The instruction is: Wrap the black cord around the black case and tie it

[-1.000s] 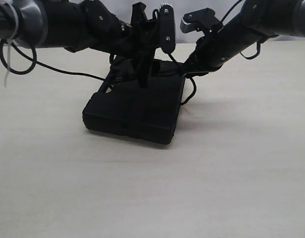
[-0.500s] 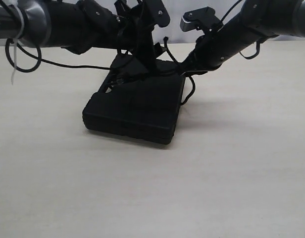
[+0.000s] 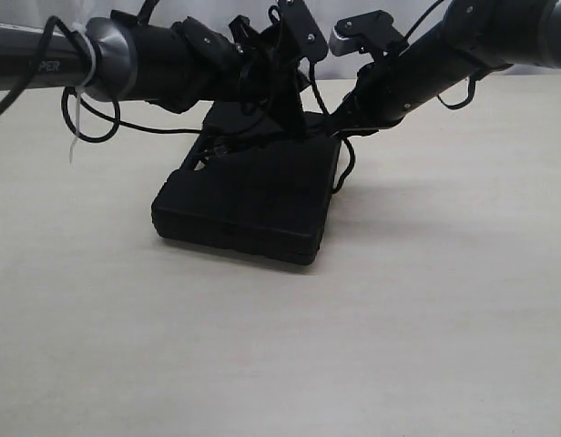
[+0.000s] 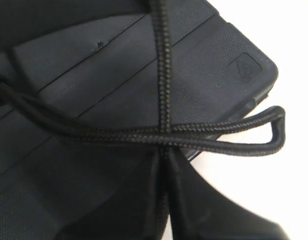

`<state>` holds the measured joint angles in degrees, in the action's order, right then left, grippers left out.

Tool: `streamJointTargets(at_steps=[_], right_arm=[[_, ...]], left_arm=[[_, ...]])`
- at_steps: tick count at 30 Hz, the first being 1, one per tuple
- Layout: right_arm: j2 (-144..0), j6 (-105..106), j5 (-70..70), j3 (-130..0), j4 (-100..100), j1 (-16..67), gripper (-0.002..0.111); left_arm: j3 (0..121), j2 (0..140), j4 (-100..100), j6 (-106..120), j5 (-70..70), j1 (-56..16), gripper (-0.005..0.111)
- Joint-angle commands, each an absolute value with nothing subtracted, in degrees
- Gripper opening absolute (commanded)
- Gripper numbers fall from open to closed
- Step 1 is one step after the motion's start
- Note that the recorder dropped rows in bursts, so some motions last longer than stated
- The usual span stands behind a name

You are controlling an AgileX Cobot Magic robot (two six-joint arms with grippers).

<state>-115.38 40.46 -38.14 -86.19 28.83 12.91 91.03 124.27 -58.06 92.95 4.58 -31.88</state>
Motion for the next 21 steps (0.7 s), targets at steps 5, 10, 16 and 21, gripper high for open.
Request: streamJointTargets(at_steps=[5,10,16,21], right_arm=[[-115.1,41.3,-37.6,-86.4,29.2,12.8,0.004],[-115.1,41.8,-37.7,-86.4,29.9,12.8,0.004],[-115.1,46.8,-39.0,-86.4,35.2,12.8,0.004],[-115.1,47.7,-39.1,-86.4,36.2,12.8,0.004]], left_arm=[[94.1,124.1,-75.9,82.3,19.0,-26.6,0.051],[94.1,126.1,-94.1,84.9,35.1,-21.3,0.051],[94.1,128.6,-99.9,90.2,38.6,-20.4,0.051],[94.1,128.6,-99.9,93.4,41.7,-20.4,0.051]])
